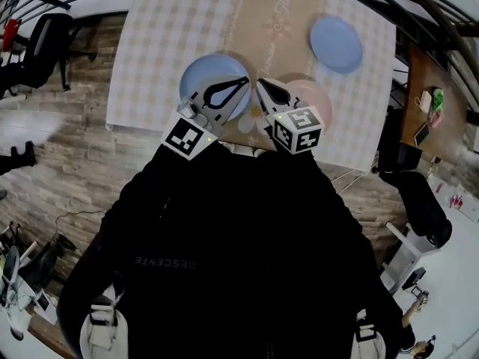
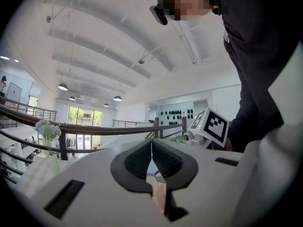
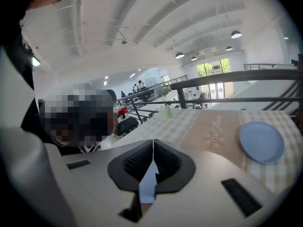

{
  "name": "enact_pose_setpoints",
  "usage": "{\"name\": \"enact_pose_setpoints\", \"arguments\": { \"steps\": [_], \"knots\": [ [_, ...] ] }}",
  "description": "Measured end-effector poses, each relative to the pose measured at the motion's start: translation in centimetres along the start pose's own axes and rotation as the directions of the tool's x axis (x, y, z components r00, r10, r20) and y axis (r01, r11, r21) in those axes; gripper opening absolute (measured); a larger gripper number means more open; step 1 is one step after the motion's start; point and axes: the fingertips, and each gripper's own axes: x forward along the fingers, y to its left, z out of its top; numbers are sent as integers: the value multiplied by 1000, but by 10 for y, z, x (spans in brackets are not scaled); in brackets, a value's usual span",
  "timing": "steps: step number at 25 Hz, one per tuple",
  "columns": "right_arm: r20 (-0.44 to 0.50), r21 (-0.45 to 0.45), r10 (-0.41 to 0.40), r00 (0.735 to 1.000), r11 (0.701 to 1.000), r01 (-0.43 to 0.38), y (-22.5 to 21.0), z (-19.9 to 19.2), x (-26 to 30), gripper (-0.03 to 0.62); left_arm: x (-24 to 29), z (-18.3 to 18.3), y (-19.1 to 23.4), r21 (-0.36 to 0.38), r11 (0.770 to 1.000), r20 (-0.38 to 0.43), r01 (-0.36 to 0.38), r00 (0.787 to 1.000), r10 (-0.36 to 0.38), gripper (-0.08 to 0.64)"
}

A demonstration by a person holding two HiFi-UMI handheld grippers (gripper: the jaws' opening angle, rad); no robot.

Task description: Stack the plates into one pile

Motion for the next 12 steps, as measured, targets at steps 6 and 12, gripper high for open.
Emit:
{"name": "enact_pose_setpoints", "arguments": {
  "steps": [6,12],
  "knots": [
    [-78,45,-24,997,999,27,-3,-39,24,35,-7,-22,4,8,1000,-12,8,1000,-8,21],
    [-176,86,-62,982,993,79,-15,-77,53,66,-13,-41,11,-13,1000,-23,-5,1000,5,21]
  ]
}}
